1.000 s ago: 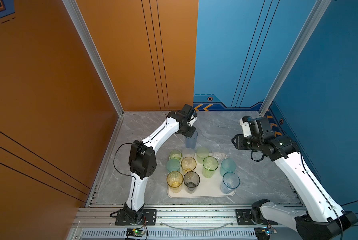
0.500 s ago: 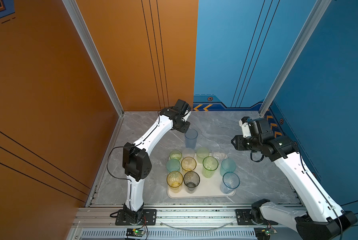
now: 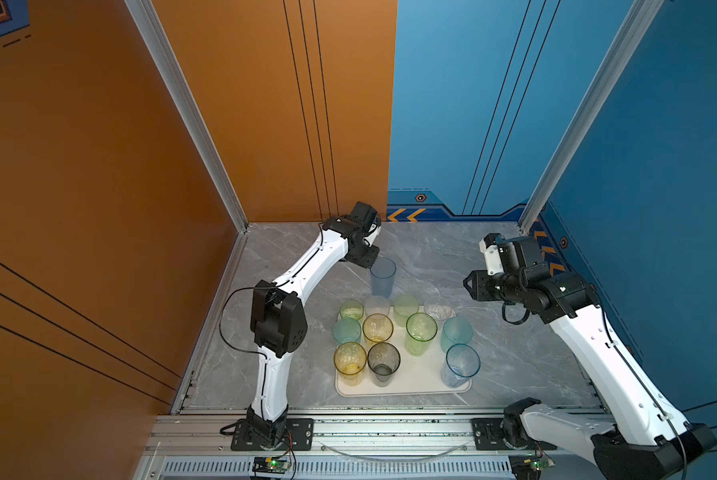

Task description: Place the glasses into the tray

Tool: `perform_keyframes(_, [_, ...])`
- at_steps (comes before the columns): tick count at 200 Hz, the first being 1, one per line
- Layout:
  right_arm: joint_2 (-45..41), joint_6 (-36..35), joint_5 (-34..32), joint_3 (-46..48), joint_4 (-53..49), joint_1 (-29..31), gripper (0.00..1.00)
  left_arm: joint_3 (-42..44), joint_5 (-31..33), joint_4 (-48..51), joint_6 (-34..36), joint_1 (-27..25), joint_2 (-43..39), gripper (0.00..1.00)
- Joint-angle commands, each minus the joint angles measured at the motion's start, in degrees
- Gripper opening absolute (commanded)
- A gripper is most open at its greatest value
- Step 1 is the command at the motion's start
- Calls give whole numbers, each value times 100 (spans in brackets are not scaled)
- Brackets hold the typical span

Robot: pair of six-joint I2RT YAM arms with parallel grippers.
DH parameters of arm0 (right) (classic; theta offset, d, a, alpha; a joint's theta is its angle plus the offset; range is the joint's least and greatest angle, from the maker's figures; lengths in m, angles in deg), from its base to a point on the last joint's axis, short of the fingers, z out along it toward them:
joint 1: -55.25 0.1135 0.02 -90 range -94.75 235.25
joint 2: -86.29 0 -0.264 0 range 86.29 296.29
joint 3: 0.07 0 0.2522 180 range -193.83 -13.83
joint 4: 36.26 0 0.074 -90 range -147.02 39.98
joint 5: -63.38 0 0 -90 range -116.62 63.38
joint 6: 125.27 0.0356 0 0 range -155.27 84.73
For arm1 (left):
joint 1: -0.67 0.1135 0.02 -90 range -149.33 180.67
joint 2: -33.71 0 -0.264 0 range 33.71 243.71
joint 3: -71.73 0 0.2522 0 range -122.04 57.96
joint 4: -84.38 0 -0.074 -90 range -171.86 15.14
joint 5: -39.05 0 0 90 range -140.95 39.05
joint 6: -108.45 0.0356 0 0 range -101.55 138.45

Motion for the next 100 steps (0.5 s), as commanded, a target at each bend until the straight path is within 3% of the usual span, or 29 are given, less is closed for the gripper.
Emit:
perform_keyframes(1, [-6, -105, 78, 25, 53, -48, 48, -186, -109, 122, -1, -40, -11, 33])
perform_keyframes(100, [-85, -121, 69, 41, 42, -64, 48, -347, -303, 133, 33, -162, 340, 33])
